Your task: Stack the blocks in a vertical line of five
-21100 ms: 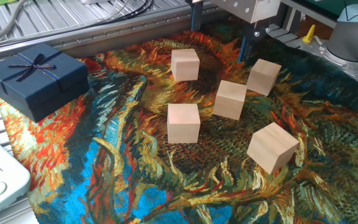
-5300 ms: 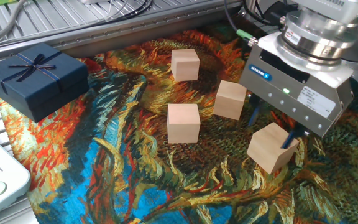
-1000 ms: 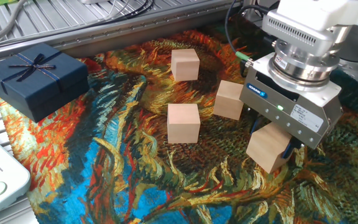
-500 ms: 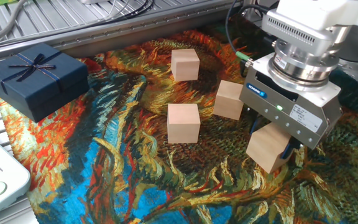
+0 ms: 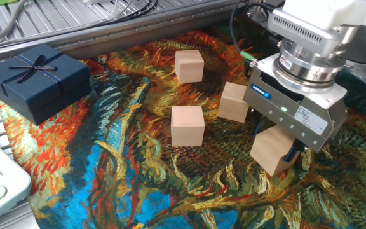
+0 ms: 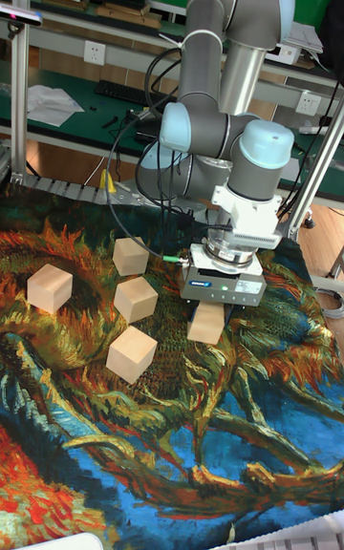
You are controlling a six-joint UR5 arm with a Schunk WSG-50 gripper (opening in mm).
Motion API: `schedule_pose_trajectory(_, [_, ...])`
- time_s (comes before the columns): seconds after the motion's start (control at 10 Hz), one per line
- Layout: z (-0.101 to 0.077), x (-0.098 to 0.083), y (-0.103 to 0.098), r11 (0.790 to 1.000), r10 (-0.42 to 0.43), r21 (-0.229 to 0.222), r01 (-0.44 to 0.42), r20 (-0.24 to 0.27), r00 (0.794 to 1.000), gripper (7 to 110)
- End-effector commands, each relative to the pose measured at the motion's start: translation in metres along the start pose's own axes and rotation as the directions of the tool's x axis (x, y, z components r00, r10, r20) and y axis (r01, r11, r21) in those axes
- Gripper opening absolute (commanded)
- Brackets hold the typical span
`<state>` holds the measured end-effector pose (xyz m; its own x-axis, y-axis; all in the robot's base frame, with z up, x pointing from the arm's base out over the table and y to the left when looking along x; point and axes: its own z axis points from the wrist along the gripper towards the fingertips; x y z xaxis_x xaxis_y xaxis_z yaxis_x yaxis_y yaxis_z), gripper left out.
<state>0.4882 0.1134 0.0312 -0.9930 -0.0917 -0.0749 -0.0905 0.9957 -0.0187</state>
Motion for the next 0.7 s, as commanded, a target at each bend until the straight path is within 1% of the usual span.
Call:
schedule_pose_trajectory(0.0, [-0.002, -0.003, -0.001, 1.000, -0.004, 0.000, 0.004, 0.007, 1.000, 66])
schedule_pose_trajectory(0.1, [-0.002, -0.003, -0.003, 1.000, -0.014, 0.007, 0.014, 0.009, 1.000, 66])
schedule_pose_trajectory(0.2, [-0.002, -0.001, -0.007, 0.999, -0.023, 0.024, 0.023, -0.001, 1.000, 66])
schedule_pose_trajectory(0.3, [-0.002, 0.001, -0.008, 0.999, -0.029, 0.026, 0.029, -0.010, 1.000, 66])
schedule_pose_trajectory(0.5, [-0.002, 0.004, -0.019, 0.995, -0.073, 0.072, 0.074, -0.024, 0.997, 66])
schedule_pose_trajectory(0.6, [-0.002, 0.004, -0.018, 0.995, -0.066, 0.067, 0.068, -0.024, 0.998, 66])
